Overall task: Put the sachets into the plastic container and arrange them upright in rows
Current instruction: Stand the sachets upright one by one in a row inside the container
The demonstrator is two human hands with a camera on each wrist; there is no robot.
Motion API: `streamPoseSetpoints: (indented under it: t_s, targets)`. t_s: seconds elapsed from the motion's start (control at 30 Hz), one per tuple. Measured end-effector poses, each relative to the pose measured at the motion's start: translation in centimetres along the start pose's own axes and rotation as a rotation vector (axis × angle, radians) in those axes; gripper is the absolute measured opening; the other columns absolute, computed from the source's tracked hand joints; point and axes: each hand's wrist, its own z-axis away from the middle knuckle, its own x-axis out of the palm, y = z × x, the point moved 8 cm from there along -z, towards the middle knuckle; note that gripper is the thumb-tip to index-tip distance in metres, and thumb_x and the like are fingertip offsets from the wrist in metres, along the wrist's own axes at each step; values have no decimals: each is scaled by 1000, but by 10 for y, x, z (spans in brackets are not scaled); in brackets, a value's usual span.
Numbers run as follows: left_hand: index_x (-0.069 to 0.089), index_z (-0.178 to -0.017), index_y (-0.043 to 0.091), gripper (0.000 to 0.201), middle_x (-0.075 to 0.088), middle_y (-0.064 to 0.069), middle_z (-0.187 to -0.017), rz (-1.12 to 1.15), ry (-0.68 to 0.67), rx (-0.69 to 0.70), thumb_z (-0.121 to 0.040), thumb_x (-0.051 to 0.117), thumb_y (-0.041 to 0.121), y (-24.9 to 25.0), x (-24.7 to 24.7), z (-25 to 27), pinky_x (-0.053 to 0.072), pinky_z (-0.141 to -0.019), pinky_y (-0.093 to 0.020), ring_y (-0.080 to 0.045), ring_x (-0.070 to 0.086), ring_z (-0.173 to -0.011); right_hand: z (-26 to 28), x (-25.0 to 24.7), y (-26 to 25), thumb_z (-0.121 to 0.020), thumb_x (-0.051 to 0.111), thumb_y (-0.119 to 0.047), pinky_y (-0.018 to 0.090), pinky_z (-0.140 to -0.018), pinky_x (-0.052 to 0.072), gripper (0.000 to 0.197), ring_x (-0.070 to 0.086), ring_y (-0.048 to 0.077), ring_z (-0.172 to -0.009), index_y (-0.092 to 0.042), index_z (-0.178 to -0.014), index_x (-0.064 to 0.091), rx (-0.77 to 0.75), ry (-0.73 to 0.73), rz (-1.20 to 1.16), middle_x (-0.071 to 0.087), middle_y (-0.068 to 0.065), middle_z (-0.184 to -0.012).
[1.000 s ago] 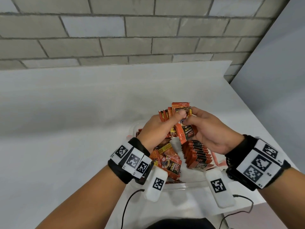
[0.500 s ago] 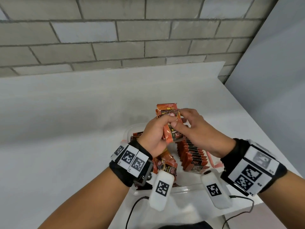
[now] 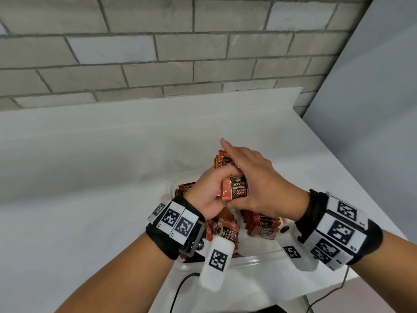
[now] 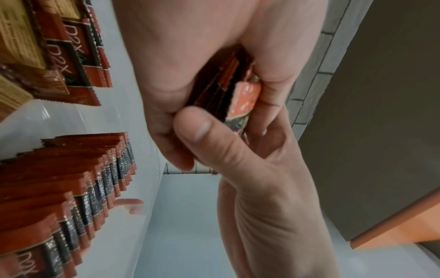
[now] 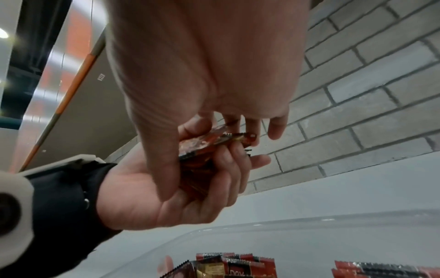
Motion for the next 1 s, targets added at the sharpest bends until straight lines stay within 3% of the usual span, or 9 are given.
streamPoseSetpoints:
  t_s: [0.1, 0.2, 0.33, 0.5, 0.63, 0.8, 0.9, 1.0]
  targets:
    - [65, -84, 8, 11, 63, -9, -76, 28, -16, 6, -75, 61, 4, -2, -3, 1, 50, -61, -27, -17, 63, -68, 1, 1, 0, -73, 78, -34, 30, -107, 19, 111, 31, 12, -127, -34, -149, -3, 8, -6, 34, 36, -6, -138]
    - [68, -83, 10, 14, 64, -8, -76, 65, -58, 26, -72, 61, 4, -2, -1, 3, 50, -60, -27, -17, 64, -70, 2, 2, 3, -75, 75, -43, 29, -108, 16, 103, 28, 13, -133, -25, -152, 7, 23, -9, 56, 33, -5, -144]
    - [62, -92, 8, 23, 65, -7, -78, 30, -96, 61, -70, 57, 2, -2, 0, 4, 52, -63, -27, -17, 65, -73, 3, 3, 6, -71, 77, -48, 27, -109, 14, 106, 20, 11, -138, -24, -151, 11, 55, -24, 19, 27, -6, -150]
    - [61, -92, 7, 21, 65, -8, -79, 74, -121, 47, -72, 57, 5, -5, 1, 5, 53, -64, -27, -17, 65, -73, 4, 4, 4, -68, 79, -47, 24, -106, 16, 99, 31, 11, -132, -25, -147, 24, 62, -27, -9, 38, -8, -143]
    - [60, -86, 5, 16, 65, -6, -71, 63, -114, 77, -71, 56, 2, -5, -2, 5, 53, -61, -24, -15, 65, -66, 5, 9, -1, -71, 73, -56, 28, -113, 10, 106, 22, 12, -140, -21, -151, 14, 56, -98, 89, 27, -4, -153]
    - [62, -87, 8, 17, 66, -6, -74, 37, -119, 107, -71, 56, 3, -5, -3, 5, 54, -65, -24, -15, 66, -71, 3, 11, 1, -72, 69, -60, 28, -114, 7, 110, 15, 12, -143, -20, -152, 5, 81, -132, 142, 17, -5, -158]
    - [61, -91, 8, 21, 65, -6, -78, 12, -128, 130, -71, 57, 2, 0, -2, 4, 53, -66, -25, -16, 65, -74, 1, 8, 0, -69, 76, -53, 28, -112, 17, 109, 23, 13, -138, -20, -151, 12, 72, -68, 62, 24, -4, -153]
    - [59, -94, 10, 26, 64, -5, -80, 4, -141, 135, -70, 58, 2, 4, -3, 2, 53, -66, -26, -16, 64, -76, 0, 6, -2, -67, 83, -39, 22, -101, 31, 100, 41, 11, -123, -21, -147, 26, 42, 5, -54, 40, -4, -137]
